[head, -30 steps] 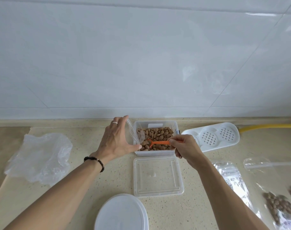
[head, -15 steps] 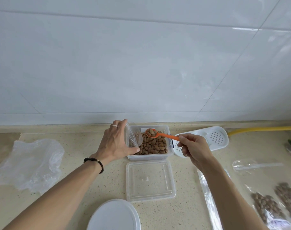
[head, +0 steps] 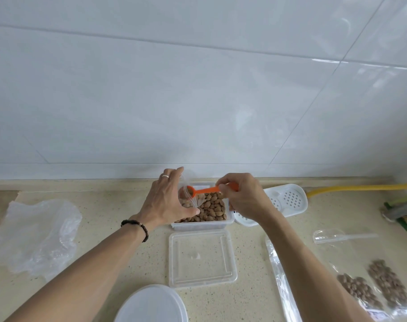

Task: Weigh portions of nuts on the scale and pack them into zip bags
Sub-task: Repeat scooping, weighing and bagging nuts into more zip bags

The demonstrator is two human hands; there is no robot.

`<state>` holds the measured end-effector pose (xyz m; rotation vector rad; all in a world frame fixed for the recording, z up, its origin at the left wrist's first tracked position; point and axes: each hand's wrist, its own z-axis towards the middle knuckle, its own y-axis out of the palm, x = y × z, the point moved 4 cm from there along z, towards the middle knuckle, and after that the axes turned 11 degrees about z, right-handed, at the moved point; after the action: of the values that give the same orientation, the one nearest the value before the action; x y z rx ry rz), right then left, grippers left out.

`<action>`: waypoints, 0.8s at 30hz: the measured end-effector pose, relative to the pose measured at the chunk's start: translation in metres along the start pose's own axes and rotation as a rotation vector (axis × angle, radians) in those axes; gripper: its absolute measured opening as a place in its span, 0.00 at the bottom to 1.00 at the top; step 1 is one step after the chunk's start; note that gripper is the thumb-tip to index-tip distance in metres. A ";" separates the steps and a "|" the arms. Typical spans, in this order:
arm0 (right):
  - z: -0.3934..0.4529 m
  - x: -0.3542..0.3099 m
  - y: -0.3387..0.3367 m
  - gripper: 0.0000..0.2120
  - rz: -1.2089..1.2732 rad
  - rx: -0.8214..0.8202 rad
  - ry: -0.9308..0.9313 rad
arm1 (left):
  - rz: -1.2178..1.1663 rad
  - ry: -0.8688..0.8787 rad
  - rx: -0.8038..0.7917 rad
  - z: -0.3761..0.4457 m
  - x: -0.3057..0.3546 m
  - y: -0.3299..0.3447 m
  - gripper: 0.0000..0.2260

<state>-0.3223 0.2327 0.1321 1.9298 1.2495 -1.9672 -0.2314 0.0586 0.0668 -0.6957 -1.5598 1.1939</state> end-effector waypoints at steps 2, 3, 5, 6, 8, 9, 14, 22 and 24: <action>0.000 -0.006 0.007 0.07 -0.079 -0.053 -0.053 | -0.006 -0.008 0.003 -0.001 -0.001 0.000 0.54; 0.000 -0.008 0.006 0.07 -0.087 -0.048 -0.069 | -0.006 -0.013 0.004 -0.001 -0.001 0.000 0.54; 0.001 -0.009 0.000 0.07 -0.064 0.002 -0.076 | 0.001 -0.025 0.003 0.000 -0.003 -0.001 0.55; 0.001 -0.009 -0.003 0.07 -0.057 0.020 -0.075 | 0.007 -0.033 0.002 0.000 -0.005 -0.001 0.55; 0.001 -0.008 -0.005 0.06 -0.076 0.010 -0.085 | 0.022 -0.044 -0.004 0.000 -0.008 0.000 0.56; 0.000 -0.007 -0.005 0.06 -0.088 0.002 -0.096 | 0.027 -0.048 -0.006 0.000 -0.008 0.000 0.56; -0.003 -0.005 -0.008 0.08 -0.039 0.014 -0.108 | 0.025 -0.059 -0.013 -0.002 -0.009 0.003 0.56; -0.009 0.007 -0.030 0.06 0.082 0.245 -0.059 | 0.061 -0.066 -0.017 -0.007 -0.009 0.005 0.55; -0.008 0.017 -0.033 0.07 0.004 0.288 -0.018 | 0.086 -0.058 -0.031 -0.011 -0.010 0.007 0.55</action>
<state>-0.3393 0.2671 0.1334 2.0273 1.0021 -2.2639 -0.2191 0.0559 0.0566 -0.7606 -1.6137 1.2655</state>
